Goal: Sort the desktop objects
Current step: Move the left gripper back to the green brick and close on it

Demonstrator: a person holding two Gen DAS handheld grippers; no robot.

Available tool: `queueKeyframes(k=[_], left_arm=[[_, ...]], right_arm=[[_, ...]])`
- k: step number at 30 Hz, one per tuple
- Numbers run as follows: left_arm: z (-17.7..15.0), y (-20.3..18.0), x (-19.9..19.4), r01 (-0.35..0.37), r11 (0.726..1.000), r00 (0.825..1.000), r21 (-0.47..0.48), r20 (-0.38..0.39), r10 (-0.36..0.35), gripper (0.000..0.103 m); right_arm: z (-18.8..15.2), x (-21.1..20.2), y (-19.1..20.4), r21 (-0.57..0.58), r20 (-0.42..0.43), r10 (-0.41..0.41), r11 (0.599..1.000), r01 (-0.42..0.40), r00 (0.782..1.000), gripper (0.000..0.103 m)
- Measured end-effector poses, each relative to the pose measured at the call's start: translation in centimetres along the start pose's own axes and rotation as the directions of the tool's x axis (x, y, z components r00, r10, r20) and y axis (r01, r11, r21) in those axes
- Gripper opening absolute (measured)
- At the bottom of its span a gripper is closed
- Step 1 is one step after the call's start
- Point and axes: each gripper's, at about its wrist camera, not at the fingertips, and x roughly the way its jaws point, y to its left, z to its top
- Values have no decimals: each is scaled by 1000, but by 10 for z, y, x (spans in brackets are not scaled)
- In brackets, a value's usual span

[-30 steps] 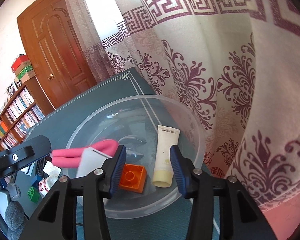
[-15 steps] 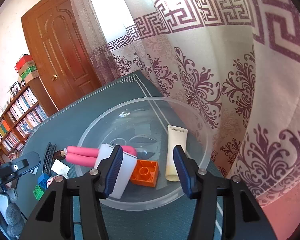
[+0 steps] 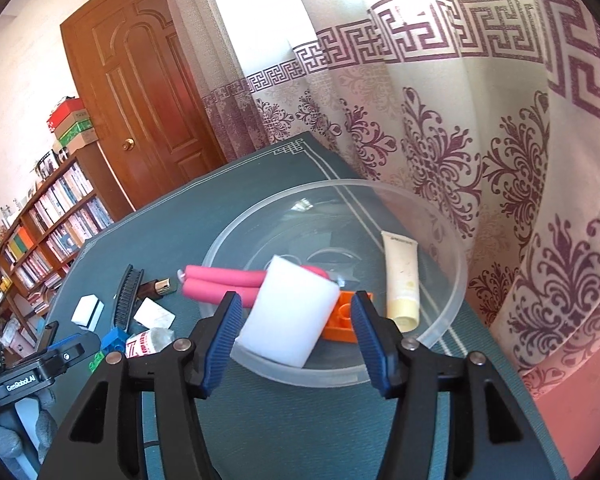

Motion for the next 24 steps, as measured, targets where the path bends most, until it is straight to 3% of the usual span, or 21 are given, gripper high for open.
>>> queueKeyframes(k=[10,20,24], left_arm=[[-12,21,2,-32,999,999,-14,-34,32,85],[-21,24,18,-63,997,994,34,-83,65,84],[-22,26,23,-59,997,993,43,-98,63,68]], right_arm=[[-11,-4,25,-31,-11,42,999,-42,999,61],[-27,0,60,-93,-58,98,990,-103,994,61],[-33,3,72,-113,-80,116,986,-125,990,61]])
